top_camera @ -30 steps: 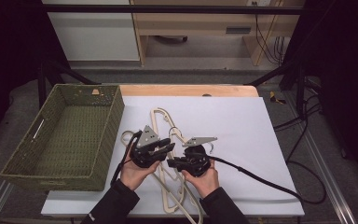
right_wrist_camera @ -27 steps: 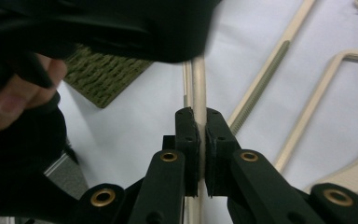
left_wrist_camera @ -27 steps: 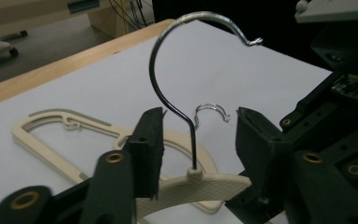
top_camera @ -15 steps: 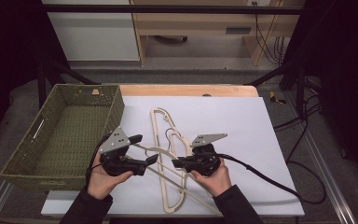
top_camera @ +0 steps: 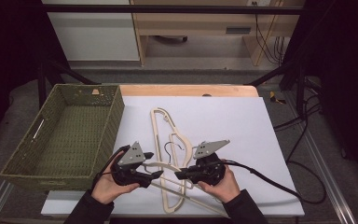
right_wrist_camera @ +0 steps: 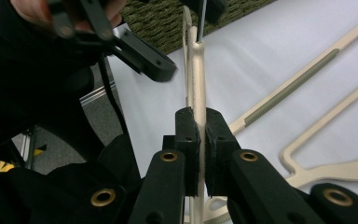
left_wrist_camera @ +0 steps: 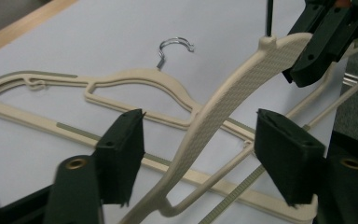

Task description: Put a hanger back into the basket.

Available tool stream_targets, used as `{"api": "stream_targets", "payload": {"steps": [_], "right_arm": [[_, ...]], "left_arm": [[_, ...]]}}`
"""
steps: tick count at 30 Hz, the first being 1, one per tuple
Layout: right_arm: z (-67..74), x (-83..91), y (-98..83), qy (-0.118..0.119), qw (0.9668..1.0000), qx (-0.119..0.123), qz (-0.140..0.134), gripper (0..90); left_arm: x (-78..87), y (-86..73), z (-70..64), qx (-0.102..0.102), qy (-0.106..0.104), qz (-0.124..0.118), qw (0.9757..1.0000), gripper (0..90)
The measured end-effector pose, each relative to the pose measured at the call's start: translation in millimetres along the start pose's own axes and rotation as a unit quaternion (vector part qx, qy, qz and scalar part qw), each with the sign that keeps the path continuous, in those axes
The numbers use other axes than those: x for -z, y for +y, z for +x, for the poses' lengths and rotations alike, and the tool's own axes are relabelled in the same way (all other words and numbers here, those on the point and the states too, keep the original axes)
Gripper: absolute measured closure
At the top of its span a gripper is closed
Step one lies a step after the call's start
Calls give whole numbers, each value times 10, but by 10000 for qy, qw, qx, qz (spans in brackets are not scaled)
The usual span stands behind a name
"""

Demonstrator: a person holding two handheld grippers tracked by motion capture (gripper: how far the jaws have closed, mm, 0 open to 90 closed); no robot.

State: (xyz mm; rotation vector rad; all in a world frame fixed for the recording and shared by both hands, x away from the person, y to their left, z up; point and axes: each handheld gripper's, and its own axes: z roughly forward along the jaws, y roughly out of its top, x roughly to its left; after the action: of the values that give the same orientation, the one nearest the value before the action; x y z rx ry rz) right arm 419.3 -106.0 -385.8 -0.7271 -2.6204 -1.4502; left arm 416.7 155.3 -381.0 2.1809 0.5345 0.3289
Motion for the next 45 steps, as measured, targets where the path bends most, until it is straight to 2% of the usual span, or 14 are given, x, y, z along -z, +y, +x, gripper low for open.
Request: {"api": "stream_targets", "payload": {"steps": [1,5,10,13,14,22,25,30,31,36,37,39,40,45], "right_arm": [[2,-8,-6,20,10000,29,1,866],[7,-44,-30,133,9998,95,100,866],[-15,-59,-58,206,9997,70,135,865],[-6,-31,-52,117,9997,183,86,851],[-6,-31,-52,117,9997,183,86,851],[15,23,-49,-540,9972,499,-132,689],[15,23,-56,-766,9946,662,-236,597],[12,43,-66,-936,9920,774,-345,516],[7,67,-66,-968,9914,774,-418,485],[-20,249,-90,-1156,9875,712,-798,370],[-51,355,-122,-1277,9852,588,-983,316],[-72,404,-144,-1334,9839,526,-1067,293],[-124,490,-193,-1454,9814,364,-1200,229],[-266,648,-351,-1764,9759,56,-1287,156]], "left_arm": [[-41,-3,-25,-149,-27,116,9998,411],[-75,-4,-48,-286,-98,272,9992,592],[-70,-9,-80,-481,-81,414,9980,672],[-32,9,-104,-544,-68,387,9977,695],[-32,9,-104,-544,-68,387,9977,707],[38,24,-159,-411,-322,353,9980,800],[20,-1,-172,-223,-619,299,9974,841],[25,-1,-193,-40,-719,207,9972,862],[50,-1,-196,-36,-537,200,9983,862],[123,-13,-160,200,-285,-5,9994,863],[171,-7,-151,279,-82,-125,9995,863],[199,-1,-142,287,18,-190,9994,863],[260,4,-131,368,151,-352,9986,862],[435,36,-102,494,368,-710,9956,862]]}}
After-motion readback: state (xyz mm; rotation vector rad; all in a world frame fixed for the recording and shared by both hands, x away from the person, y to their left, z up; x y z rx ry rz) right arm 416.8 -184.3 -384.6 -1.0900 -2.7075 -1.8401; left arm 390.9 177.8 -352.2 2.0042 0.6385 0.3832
